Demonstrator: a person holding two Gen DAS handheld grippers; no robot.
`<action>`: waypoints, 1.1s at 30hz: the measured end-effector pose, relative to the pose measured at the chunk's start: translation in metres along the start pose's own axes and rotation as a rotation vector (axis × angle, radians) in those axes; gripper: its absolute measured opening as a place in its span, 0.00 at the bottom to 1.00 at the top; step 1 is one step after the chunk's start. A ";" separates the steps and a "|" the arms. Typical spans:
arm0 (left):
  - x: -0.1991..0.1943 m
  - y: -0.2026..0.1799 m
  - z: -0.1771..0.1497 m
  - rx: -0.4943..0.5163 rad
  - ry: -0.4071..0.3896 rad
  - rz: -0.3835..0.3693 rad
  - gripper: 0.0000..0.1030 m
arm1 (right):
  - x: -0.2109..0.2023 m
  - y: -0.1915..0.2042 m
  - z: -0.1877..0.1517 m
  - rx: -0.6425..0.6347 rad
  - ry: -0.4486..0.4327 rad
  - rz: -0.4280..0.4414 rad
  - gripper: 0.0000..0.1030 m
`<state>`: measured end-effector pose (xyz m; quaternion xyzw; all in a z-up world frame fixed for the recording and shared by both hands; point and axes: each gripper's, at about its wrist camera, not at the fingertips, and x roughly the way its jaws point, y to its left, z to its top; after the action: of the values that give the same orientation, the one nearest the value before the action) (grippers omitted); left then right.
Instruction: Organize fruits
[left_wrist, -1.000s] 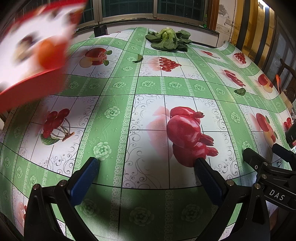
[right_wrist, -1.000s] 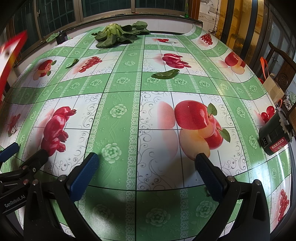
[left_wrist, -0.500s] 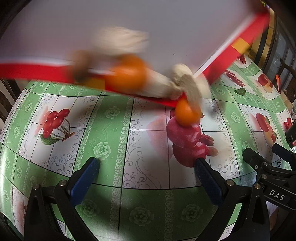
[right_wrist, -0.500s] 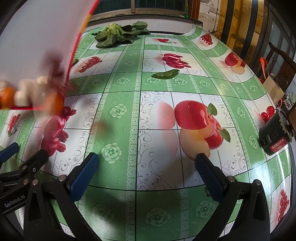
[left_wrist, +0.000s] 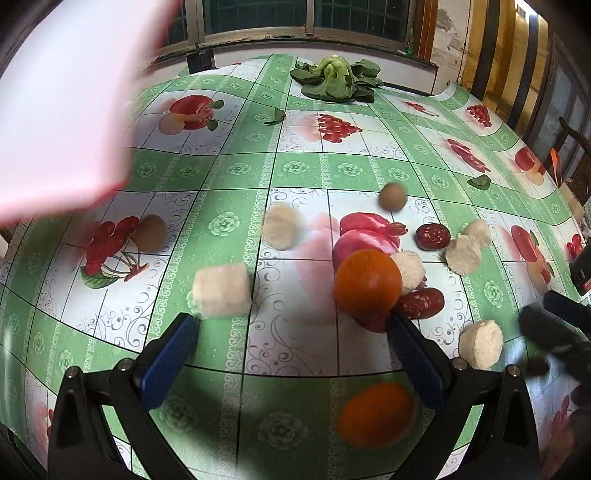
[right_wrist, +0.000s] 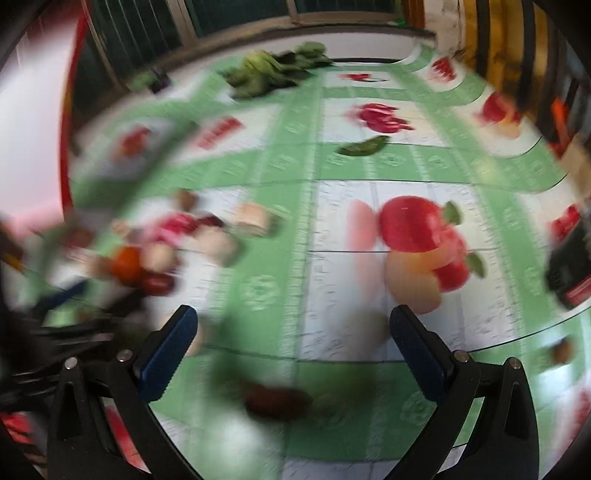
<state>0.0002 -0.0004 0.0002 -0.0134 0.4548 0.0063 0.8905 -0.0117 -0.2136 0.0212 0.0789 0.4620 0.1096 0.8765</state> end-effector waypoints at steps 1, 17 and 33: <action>0.000 0.000 0.000 0.000 0.000 0.000 1.00 | -0.007 -0.007 0.000 0.025 -0.018 0.044 1.00; 0.000 0.000 0.000 0.003 -0.001 0.002 1.00 | -0.169 -0.191 -0.036 0.281 -0.323 0.064 1.00; 0.000 0.000 0.000 0.002 -0.001 0.001 1.00 | -0.118 -0.232 -0.021 0.069 -0.151 -0.033 1.00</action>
<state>0.0005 -0.0005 -0.0002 -0.0125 0.4544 0.0064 0.8907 -0.0667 -0.4681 0.0473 0.1096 0.3992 0.0731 0.9074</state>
